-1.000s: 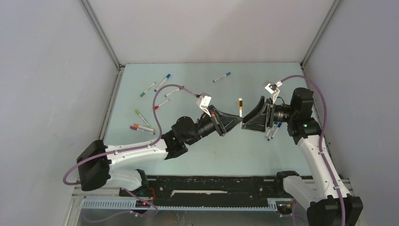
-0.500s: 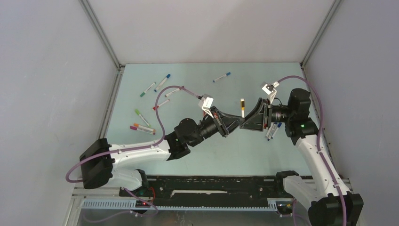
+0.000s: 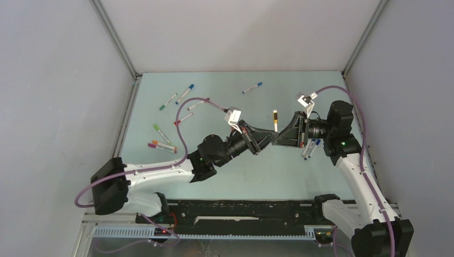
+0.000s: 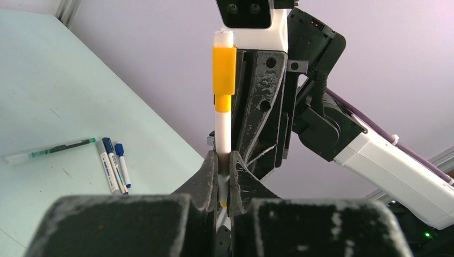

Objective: Open the pen caps
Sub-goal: Open the pen cap from the pen.

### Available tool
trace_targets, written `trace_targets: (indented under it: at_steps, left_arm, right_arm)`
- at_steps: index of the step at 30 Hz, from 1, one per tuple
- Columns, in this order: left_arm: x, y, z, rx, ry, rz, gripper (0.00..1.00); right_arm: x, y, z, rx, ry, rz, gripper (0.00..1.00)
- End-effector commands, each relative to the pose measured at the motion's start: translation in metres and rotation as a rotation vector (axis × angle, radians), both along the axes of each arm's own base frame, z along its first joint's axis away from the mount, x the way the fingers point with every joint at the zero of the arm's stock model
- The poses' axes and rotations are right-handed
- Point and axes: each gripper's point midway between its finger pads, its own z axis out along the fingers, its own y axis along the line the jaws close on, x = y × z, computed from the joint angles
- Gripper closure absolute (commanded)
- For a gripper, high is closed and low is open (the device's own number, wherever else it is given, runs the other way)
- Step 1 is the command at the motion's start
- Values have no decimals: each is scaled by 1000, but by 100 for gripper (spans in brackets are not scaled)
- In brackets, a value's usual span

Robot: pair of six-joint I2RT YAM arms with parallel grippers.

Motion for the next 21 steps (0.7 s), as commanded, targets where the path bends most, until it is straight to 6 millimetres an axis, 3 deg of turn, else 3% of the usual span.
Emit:
trace_targets:
  at_steps: [1, 3, 8, 12, 14, 17, 21]
  left_arm:
    - [-4, 4, 54, -128, -51, 5, 99]
    - [-4, 7, 56, -139, -47, 6, 89]
    - [-2, 20, 56, -124, -33, 41, 31]
    - [-1, 45, 63, -41, -103, 67, 7]
    - [2, 57, 66, 0, -118, 56, 1]
    - [-1, 67, 72, 13, -134, -27, 0]
    - [-6, 67, 78, 38, -176, -87, 0]
  right_arm:
    - [-3, 1, 4, 10, -14, 24, 100]
    - [-4, 0, 4, 11, -26, 29, 100]
    - [-6, -2, -2, 10, -61, 43, 100]
    - [-14, -4, -8, 18, -98, 86, 100]
    - [-19, -5, -8, 28, -108, 119, 100]
    - [-25, -5, -7, 40, -115, 160, 100]
    - [-31, -4, -6, 48, -115, 199, 100]
